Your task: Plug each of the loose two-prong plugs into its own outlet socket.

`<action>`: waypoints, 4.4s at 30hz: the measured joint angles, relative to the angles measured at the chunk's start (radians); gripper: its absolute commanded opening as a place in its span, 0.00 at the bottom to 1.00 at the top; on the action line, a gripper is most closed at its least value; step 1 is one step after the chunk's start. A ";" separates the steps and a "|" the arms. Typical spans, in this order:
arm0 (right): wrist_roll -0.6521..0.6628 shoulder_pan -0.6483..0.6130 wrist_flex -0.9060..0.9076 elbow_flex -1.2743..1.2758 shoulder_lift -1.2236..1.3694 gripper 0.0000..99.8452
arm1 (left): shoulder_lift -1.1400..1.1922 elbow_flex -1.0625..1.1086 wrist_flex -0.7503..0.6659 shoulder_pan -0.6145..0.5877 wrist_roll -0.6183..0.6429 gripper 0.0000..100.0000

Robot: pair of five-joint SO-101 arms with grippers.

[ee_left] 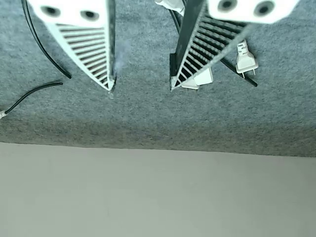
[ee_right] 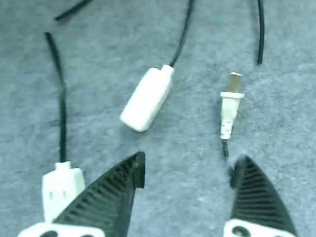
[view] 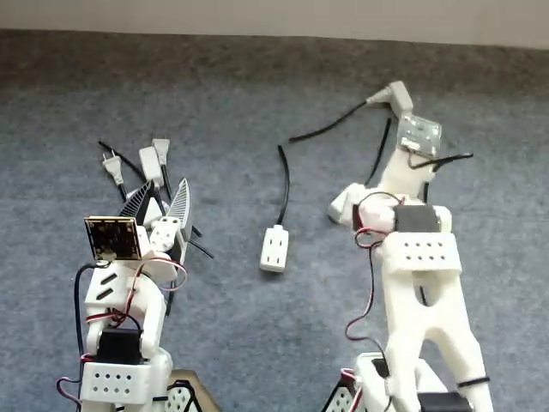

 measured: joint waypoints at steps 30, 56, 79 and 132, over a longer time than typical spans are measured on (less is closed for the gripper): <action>0.362 0.155 -0.480 0.089 0.193 0.18 | 0.000 0.000 0.000 0.000 0.000 0.19; 0.250 0.262 -0.358 -0.166 0.640 0.06 | 0.000 0.000 0.000 0.000 0.000 0.19; 0.338 0.193 0.026 -0.578 0.440 0.06 | 0.000 0.000 0.000 0.000 0.000 0.19; 1.013 -0.574 0.334 -0.448 0.127 0.06 | 0.000 0.000 -0.091 0.385 0.138 0.19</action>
